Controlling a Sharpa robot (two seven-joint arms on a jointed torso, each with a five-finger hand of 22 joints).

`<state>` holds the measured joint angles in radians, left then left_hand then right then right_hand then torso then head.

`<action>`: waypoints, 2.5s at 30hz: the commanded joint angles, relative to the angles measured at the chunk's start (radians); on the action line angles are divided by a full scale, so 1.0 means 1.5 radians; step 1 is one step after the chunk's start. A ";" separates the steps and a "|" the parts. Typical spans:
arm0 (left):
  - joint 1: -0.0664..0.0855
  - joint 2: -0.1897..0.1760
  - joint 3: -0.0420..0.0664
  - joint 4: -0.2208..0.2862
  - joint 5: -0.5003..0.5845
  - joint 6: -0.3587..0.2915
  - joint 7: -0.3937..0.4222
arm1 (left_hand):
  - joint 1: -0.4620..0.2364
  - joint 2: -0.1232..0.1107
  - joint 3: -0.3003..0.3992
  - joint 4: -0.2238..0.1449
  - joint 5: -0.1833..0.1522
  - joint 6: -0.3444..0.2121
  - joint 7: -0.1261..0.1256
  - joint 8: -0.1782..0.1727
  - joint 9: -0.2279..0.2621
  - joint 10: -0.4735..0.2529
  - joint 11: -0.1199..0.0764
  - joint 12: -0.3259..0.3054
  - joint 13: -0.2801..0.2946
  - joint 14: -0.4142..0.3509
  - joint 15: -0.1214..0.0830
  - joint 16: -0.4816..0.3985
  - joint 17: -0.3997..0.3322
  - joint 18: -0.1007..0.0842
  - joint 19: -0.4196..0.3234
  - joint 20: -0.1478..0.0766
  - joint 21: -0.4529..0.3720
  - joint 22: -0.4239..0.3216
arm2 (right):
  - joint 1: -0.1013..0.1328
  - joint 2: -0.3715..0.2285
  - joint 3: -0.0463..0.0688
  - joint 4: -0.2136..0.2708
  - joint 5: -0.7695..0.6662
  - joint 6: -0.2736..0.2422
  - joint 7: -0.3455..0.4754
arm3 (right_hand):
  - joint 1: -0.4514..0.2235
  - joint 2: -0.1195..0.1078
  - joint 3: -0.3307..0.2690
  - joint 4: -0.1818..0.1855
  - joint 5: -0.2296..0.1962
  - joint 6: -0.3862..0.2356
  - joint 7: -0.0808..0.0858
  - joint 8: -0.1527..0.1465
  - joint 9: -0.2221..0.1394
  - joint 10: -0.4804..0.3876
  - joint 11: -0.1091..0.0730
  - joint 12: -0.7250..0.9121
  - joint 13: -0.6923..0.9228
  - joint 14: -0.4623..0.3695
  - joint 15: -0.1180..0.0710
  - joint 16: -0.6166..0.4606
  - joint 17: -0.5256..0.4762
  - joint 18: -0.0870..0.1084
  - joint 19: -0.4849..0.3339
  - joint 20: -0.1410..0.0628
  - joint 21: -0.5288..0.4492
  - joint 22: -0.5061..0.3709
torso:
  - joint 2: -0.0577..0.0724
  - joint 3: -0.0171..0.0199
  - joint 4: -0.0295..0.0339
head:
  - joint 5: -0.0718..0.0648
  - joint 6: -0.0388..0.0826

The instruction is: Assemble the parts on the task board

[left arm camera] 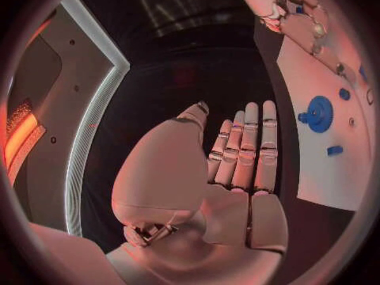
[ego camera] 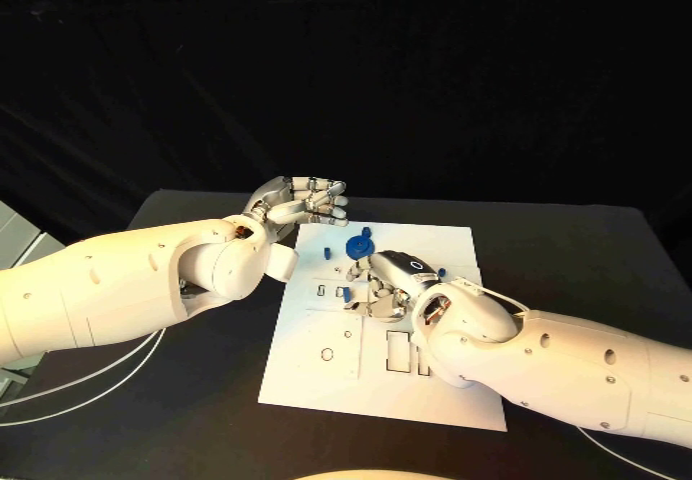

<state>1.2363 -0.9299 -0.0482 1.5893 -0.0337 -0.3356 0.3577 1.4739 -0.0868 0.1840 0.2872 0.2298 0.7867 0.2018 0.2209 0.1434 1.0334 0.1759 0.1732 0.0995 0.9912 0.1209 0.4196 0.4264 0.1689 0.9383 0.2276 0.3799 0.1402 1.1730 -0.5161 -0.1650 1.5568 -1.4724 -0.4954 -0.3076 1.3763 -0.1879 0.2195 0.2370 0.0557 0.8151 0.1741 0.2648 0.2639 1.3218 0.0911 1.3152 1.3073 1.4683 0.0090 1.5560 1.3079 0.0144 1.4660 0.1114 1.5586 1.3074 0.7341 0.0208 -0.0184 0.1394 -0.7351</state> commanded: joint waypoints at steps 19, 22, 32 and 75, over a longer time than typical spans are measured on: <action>0.019 -0.010 0.010 -0.043 -0.401 0.238 -0.422 | -0.163 0.036 -0.050 0.004 -0.001 0.038 -0.050 0.217 0.187 0.124 -0.082 0.725 0.605 0.362 -0.087 0.741 0.698 -0.039 0.214 -0.091 0.622 0.571 | 0.080 -0.234 0.023 0.154 0.271 0.026 0.203 | 0.031 0.010 -0.007 0.009 0.003 0.003 0.001 0.002 -0.005 -0.020 0.000 -0.011 -0.006 0.060 0.004 -0.006 0.141 -0.001 0.056 0.003 -0.021 0.155 | -0.019 -0.0010 -0.0112 | 0.011 -0.007; 0.023 -0.004 0.011 -0.039 -0.496 0.299 -0.488 | -0.179 0.041 -0.060 0.006 -0.004 0.051 -0.059 0.236 0.208 0.142 -0.090 0.746 0.634 0.367 -0.094 0.745 0.707 -0.042 0.224 -0.095 0.637 0.594 | 0.090 -0.252 0.025 0.143 0.319 0.018 0.206 | 0.031 0.010 -0.007 0.009 0.003 0.003 0.001 0.003 -0.005 -0.020 0.000 -0.011 -0.006 0.059 0.004 -0.007 0.140 -0.001 0.055 0.003 -0.022 0.154 | -0.022 -0.0003 -0.0122 | 0.014 -0.008; 0.027 0.032 0.005 -0.044 -0.624 0.362 -0.562 | -0.231 0.043 -0.093 0.006 -0.013 0.050 -0.069 0.260 0.255 0.148 -0.100 0.747 0.639 0.372 -0.104 0.748 0.716 -0.047 0.237 -0.105 0.654 0.623 | 0.101 -0.267 0.027 0.106 0.390 0.006 0.208 | 0.031 0.010 -0.007 0.010 0.003 0.004 0.001 0.003 -0.005 -0.022 0.000 -0.013 -0.008 0.059 0.004 -0.007 0.140 -0.001 0.055 0.003 -0.023 0.153 | -0.024 0.0008 -0.0119 | 0.010 -0.014; 0.055 0.142 -0.016 -0.116 -0.672 0.440 -0.587 | -0.245 0.062 -0.106 0.006 0.000 0.041 -0.068 0.262 0.287 0.134 -0.099 0.734 0.626 0.368 -0.103 0.742 0.706 -0.047 0.231 -0.104 0.653 0.621 | 0.105 -0.252 0.027 0.056 0.401 0.003 0.201 | 0.027 0.015 -0.010 0.019 0.003 0.007 0.000 0.006 -0.005 -0.019 0.000 -0.011 -0.006 0.059 0.003 -0.008 0.139 -0.001 0.055 0.003 -0.023 0.154 | -0.024 0.0015 -0.0132 | 0.012 -0.029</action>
<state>1.3159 -0.7211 -0.0728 1.4141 -1.0218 0.2947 -0.5198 1.1063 -0.0016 0.0303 0.2938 0.2286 0.8544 0.1018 0.6125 0.5728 1.2382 0.0268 1.2779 1.0377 1.4668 -0.0302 1.5372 1.3076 0.1151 1.2885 0.0698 1.3544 1.0723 1.3299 -0.8960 -0.1253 1.6410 -0.8689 -0.4952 -0.0170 1.4140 -0.1718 0.2044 0.2582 0.0557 0.8156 0.1742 0.2708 0.2570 1.2972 0.0915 1.2990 1.2965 1.4684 0.0089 1.5482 1.3080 0.0143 1.4661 0.1112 1.5274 1.3075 0.6976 0.0226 -0.0385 0.1596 -0.7788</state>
